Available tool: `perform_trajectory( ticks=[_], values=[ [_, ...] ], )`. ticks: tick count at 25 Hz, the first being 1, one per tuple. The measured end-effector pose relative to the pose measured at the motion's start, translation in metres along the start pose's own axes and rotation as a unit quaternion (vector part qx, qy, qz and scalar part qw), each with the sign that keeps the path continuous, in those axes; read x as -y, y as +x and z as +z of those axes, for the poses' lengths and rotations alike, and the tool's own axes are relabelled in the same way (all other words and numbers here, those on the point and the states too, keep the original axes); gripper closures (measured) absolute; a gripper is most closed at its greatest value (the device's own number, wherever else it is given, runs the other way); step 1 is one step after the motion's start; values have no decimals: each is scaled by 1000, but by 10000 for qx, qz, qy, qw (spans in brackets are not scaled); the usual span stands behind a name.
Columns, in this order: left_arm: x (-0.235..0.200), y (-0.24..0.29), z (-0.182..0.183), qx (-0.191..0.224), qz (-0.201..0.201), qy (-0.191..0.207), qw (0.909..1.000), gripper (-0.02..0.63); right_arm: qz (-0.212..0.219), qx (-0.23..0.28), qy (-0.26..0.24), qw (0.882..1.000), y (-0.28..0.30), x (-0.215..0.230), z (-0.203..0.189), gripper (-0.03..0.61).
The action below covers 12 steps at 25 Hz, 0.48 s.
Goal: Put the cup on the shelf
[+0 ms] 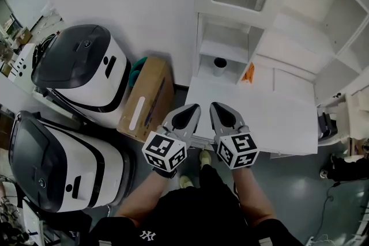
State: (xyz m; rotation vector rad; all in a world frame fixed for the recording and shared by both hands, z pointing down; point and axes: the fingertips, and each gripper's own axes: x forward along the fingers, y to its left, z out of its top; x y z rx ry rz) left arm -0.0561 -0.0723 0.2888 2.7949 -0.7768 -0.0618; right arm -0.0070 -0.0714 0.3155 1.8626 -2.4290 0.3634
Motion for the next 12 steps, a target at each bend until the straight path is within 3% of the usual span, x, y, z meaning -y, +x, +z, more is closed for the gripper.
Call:
perform_trajectory(
  ticks=[12],
  values=[
    [11, -4, 3, 6, 67, 76, 9999, 609, 246, -27, 239, 9994, -9, -4, 1, 557]
  ],
)
